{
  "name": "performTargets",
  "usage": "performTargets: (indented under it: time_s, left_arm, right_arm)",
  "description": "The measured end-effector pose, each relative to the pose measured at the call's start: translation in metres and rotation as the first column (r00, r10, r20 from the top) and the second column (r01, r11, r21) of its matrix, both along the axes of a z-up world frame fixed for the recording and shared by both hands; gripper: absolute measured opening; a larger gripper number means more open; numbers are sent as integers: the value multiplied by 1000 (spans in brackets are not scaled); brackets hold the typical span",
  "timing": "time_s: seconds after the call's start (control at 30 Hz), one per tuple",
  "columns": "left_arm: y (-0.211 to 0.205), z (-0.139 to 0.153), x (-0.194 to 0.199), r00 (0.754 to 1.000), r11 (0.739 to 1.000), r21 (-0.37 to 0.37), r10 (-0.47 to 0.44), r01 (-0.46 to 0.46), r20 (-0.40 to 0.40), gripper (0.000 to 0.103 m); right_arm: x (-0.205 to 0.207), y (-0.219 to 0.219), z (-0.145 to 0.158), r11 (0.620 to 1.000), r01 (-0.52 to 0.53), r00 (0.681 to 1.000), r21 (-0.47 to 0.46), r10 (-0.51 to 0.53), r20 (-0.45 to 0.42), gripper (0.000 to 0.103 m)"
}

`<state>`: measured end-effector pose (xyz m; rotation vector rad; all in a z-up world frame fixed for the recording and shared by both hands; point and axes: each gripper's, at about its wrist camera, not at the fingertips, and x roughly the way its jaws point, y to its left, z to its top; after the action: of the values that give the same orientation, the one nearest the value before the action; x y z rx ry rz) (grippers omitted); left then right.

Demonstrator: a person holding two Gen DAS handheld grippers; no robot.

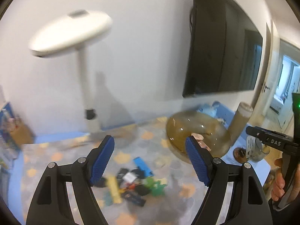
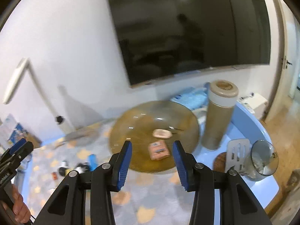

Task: Organize rigid objects
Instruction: 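Carry both items to the amber bowl and release them inside, then grasp the black-blue lighter with the right tool while the left grasps the tape case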

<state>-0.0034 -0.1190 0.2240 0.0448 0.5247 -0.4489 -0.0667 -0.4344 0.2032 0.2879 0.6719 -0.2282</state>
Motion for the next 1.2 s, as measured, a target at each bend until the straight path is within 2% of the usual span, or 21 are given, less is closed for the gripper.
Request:
performTargets:
  time_s: [0.07,0.1,0.23,0.37,0.5,0.63,0.77,0.87,0.93,1.07,1.13,1.2]
  left_arm:
    - [21,6,-18,999,999,4,36,-36,28,77]
    - [32,4,-27,998,998,18,59,-60,38,77]
    - [72,-19,-48,989,988,53,145,-146,26,77]
    - [112,-63,-48,974,977,66,208,-202,-88,77]
    - [141,-110,-39,942,965,82,261,-249,-212,77]
    - [158,-154,-30,908,958,93,288,-273,-303,77]
    - [157,-189,-17,874,958,103,286,-267,-393,77]
    - [150,-199,-7,861,965,74,257,-250,-438,77]
    - [145,-202,4,853,969,43,235,-243,-466,77]
    - [132,-207,30,833,966,35,239,-256,-499,77]
    - [123,-210,41,831,962,58,259,-265,-492,75]
    - [117,-211,49,835,958,84,282,-275,-472,75]
  right_arm:
    - [-9,19,7,999,-33,999,-10,33,22,60]
    - [-12,30,7,999,-49,998,-18,49,31,63]
    - [-15,76,-8,991,-127,992,-52,127,1,63]
    - [-7,113,-42,977,-213,974,-19,211,-81,63]
    - [5,146,-81,958,-286,943,-5,281,-180,63]
    - [16,164,-114,942,-334,914,20,329,-239,63]
    - [29,181,-152,914,-392,870,102,404,-283,63]
    - [38,199,-175,880,-445,825,167,475,-305,63]
    - [47,214,-182,858,-487,802,164,513,-304,62]
    - [70,231,-189,845,-522,788,117,530,-314,52]
    - [85,232,-192,854,-512,797,87,511,-322,51]
    - [94,236,-192,849,-526,796,56,514,-320,51]
